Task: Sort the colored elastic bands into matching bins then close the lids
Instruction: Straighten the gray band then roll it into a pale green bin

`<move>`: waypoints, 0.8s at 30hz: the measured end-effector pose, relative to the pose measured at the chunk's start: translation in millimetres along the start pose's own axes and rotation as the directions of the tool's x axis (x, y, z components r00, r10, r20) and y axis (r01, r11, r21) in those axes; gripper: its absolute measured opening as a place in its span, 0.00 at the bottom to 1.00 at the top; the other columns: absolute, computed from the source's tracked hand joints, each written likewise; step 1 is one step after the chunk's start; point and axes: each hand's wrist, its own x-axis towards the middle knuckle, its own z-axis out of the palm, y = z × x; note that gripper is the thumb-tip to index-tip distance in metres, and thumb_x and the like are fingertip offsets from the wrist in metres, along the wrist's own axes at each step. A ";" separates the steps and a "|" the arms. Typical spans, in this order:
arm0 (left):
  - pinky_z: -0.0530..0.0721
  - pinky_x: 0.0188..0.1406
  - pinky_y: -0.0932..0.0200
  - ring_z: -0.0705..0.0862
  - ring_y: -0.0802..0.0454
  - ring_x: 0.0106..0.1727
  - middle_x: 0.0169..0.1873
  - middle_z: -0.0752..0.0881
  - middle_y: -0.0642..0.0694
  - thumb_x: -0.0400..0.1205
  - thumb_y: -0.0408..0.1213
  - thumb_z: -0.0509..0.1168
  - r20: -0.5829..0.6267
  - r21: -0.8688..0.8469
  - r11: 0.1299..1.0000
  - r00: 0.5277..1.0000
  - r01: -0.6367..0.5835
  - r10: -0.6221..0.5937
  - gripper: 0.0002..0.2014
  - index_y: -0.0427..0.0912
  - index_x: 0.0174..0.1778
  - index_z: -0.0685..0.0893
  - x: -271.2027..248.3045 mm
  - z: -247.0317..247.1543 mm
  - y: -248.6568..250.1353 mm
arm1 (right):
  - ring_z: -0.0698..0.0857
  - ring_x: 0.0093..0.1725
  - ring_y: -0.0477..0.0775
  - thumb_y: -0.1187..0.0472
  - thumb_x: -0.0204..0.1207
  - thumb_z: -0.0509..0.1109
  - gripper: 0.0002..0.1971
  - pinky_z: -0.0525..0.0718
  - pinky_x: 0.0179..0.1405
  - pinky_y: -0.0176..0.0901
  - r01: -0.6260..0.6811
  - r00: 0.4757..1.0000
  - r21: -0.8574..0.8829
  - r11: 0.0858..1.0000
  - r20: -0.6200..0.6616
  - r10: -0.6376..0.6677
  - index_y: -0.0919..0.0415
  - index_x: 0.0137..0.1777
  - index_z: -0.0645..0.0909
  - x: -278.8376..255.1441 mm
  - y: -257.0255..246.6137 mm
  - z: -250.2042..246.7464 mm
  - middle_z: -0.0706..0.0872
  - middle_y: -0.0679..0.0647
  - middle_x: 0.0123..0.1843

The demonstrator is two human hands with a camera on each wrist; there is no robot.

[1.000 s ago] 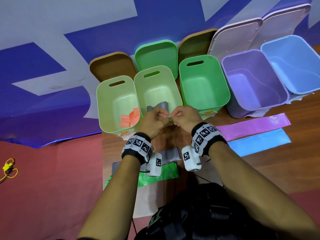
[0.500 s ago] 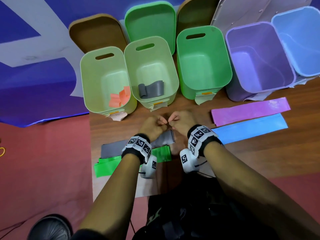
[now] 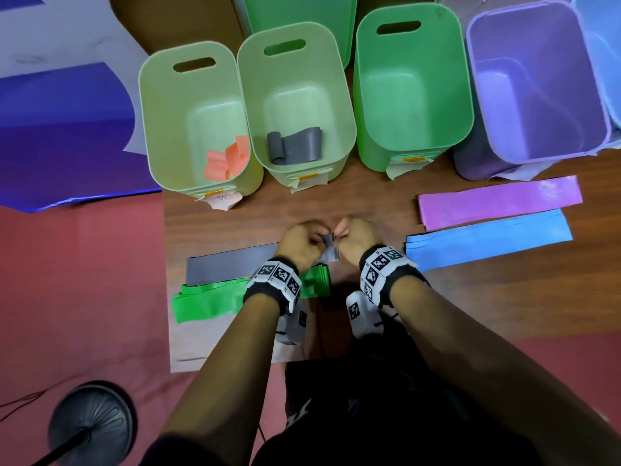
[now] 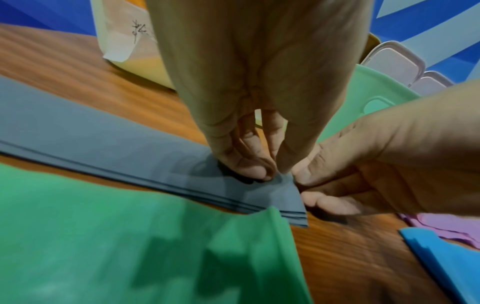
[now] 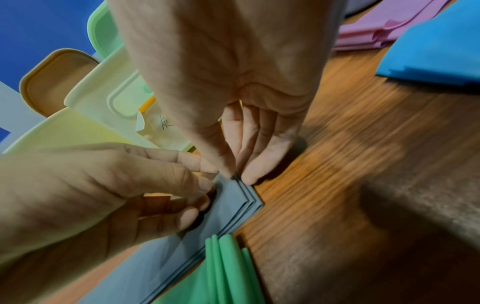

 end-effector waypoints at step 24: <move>0.81 0.51 0.62 0.84 0.53 0.44 0.41 0.88 0.47 0.77 0.27 0.68 -0.063 -0.117 0.992 0.997 -0.045 0.038 0.10 0.44 0.49 0.88 1.8 -16.7 -0.3 | 0.87 0.48 0.53 0.65 0.73 0.72 0.09 0.85 0.51 0.46 0.128 0.991 0.003 0.992 0.040 -0.128 0.50 0.36 0.81 -6.2 -31.9 -14.1 0.89 0.49 0.43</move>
